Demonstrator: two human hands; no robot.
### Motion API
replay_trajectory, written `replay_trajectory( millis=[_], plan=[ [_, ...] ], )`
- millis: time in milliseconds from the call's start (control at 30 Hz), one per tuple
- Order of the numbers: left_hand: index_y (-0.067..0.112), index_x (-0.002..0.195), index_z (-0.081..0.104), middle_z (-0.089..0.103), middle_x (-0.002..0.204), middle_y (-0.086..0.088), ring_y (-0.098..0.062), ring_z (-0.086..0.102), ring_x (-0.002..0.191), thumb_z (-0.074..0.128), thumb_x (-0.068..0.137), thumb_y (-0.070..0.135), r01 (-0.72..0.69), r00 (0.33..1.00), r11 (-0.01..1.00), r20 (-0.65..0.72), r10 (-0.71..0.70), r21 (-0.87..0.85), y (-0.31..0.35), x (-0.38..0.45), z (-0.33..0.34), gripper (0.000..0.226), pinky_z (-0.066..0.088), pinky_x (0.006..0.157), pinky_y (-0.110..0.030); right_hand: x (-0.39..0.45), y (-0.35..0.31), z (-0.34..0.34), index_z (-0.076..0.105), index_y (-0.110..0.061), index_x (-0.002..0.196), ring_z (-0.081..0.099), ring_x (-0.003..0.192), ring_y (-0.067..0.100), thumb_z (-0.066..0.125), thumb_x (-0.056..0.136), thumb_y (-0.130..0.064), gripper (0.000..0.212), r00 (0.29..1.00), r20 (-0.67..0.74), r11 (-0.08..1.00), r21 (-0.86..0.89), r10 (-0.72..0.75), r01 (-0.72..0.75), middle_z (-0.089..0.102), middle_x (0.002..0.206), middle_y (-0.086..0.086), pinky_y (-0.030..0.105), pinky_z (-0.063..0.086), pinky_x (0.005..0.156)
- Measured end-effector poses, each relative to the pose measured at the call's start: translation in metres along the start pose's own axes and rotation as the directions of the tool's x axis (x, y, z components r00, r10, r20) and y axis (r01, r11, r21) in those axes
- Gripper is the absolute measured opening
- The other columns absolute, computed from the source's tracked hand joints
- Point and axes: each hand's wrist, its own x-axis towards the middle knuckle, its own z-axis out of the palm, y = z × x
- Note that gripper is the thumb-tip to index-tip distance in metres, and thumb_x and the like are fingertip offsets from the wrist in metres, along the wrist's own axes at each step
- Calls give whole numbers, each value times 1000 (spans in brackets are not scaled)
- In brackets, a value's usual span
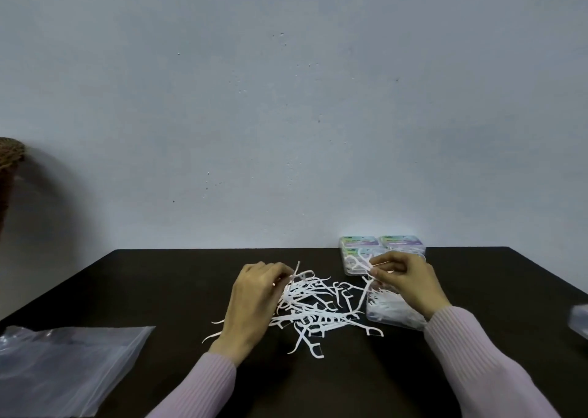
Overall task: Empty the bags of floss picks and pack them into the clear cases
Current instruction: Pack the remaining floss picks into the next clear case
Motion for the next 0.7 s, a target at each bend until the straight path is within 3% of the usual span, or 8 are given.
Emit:
replay_trajectory(
  millis=[200,333,433,567,700],
  plan=[
    [29,91,68,65,80,18,-1,60,75,70,82,20,191,981,958,-3,-196,-216,10,6,9,12,53,71,-31,3,7,-28,66,-5,95,66,68,9,69,78,1,18,994,-90,997,-28,66,-69,69,83,7,8,47,50],
    [25,87,69,68,80,17,0,64,76,72,82,17,235,969,903,15,-246,-359,27,14,20,11,52,73,-25,2,12,-39,65,-5,93,62,69,6,69,78,2,17,992,-94,985,-144,80,-93,66,83,5,8,46,49],
    [20,83,71,70,76,13,3,64,74,73,80,11,312,942,803,54,-332,-507,47,25,30,10,48,68,-10,3,15,-43,65,-7,89,65,77,12,69,77,3,16,994,-69,978,-187,85,-96,67,84,7,11,50,56],
    [20,81,71,72,77,8,-3,66,73,75,78,9,430,891,622,194,-411,-654,72,41,54,12,52,69,-16,3,15,-49,66,-16,84,64,77,8,68,80,-1,16,993,80,932,-357,90,-56,68,86,4,14,51,63],
    [20,78,71,72,76,4,-4,66,71,76,76,8,500,850,511,280,-447,-700,90,47,76,13,54,69,-18,3,17,-53,70,-21,88,56,76,-1,68,82,-11,12,985,155,874,-486,78,8,64,84,-9,10,44,64]
  ],
)
